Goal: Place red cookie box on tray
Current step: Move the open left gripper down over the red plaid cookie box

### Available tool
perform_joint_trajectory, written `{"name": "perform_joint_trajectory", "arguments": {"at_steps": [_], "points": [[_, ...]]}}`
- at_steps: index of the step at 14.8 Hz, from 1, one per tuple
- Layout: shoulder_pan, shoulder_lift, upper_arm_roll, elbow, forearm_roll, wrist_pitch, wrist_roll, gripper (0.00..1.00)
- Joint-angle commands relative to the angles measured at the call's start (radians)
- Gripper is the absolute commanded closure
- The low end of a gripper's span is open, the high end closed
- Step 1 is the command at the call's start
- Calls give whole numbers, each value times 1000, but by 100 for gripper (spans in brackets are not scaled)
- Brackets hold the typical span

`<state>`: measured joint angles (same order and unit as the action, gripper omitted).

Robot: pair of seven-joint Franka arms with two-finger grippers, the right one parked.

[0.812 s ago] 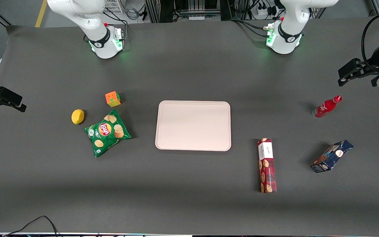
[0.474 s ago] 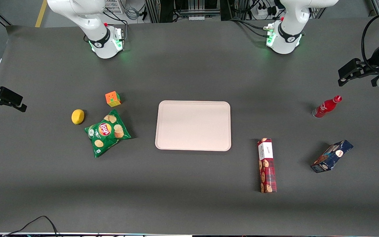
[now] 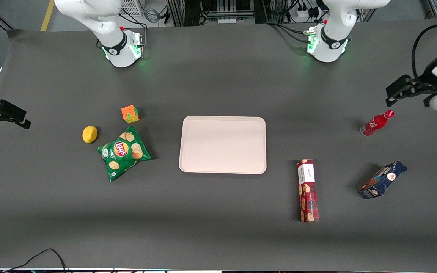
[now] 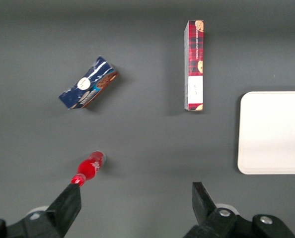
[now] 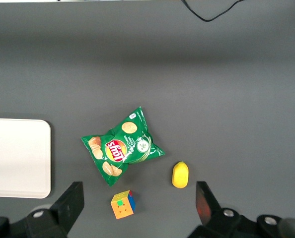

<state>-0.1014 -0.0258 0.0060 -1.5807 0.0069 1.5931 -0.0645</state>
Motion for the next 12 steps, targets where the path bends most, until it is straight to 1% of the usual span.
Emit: {"name": "perform_joint_trajectory", "arguments": {"at_steps": [1,7,12], "points": [[-18,69,-40,-4,-5,76,-104,0],[-61,265,-52,4,4,217,-147,0],[-80,441,-50,4,4,398,-153,0]]}}
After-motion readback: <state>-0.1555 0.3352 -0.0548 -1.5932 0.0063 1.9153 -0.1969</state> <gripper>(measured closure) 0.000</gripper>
